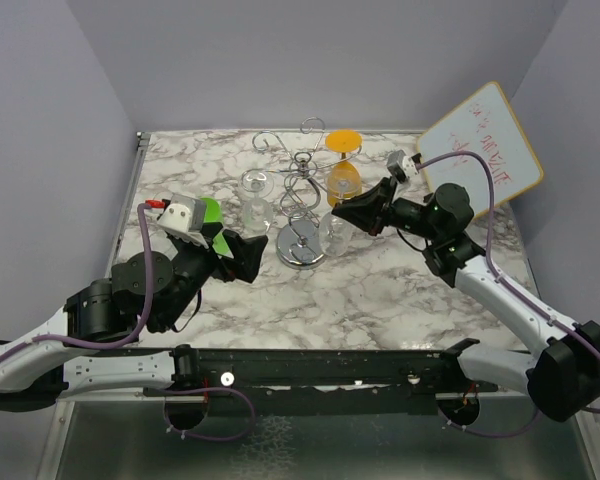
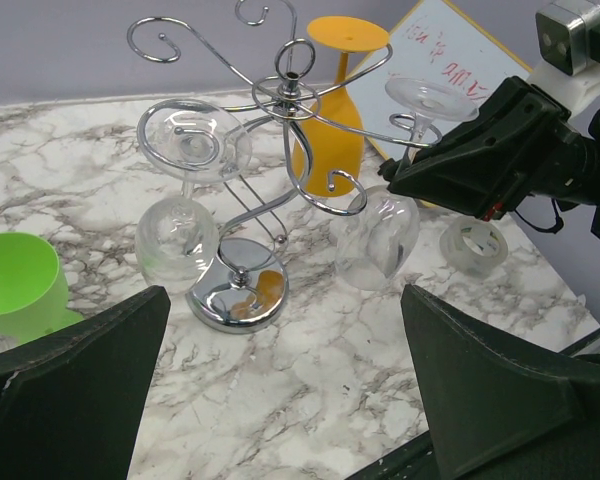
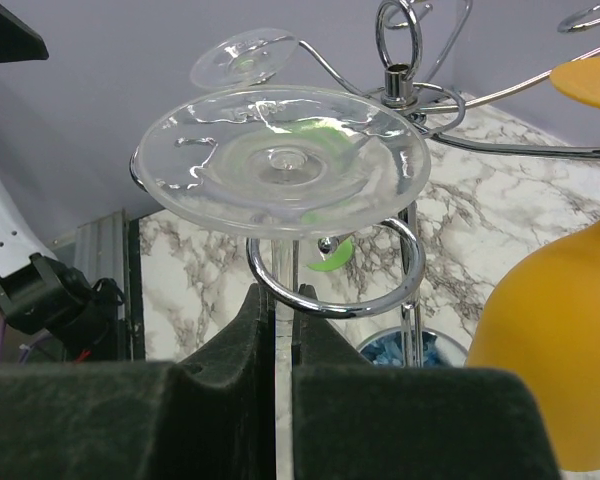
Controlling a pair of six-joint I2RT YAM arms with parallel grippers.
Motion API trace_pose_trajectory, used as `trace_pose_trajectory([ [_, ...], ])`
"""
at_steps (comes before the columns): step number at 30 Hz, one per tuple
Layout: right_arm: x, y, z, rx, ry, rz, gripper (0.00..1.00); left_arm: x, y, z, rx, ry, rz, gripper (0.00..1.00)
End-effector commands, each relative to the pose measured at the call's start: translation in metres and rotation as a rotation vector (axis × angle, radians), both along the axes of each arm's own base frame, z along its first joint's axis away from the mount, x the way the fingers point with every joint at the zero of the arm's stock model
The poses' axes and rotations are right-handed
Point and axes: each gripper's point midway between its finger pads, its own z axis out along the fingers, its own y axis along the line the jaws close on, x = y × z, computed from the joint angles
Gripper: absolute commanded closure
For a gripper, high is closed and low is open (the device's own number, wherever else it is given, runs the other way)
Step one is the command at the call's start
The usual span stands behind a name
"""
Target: Place the wine glass upside down on the wine glass rack
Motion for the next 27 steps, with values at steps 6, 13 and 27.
trace_pose_trajectory([
  [6, 0.005, -0.018, 0.014, 0.043, -0.081, -0.139, 0.99, 0.0, 0.002, -0.008, 0.025, 0.007, 0.009, 0.01],
  [13, 0.019, -0.024, 0.004, 0.024, -0.048, -0.22, 0.99, 0.002, -0.001, -0.011, 0.069, -0.001, 0.008, 0.01],
  [27, 0.021, -0.017, -0.028, -0.073, -0.014, -0.176, 0.77, 0.005, -0.002, -0.02, 0.118, -0.009, 0.017, 0.01],
])
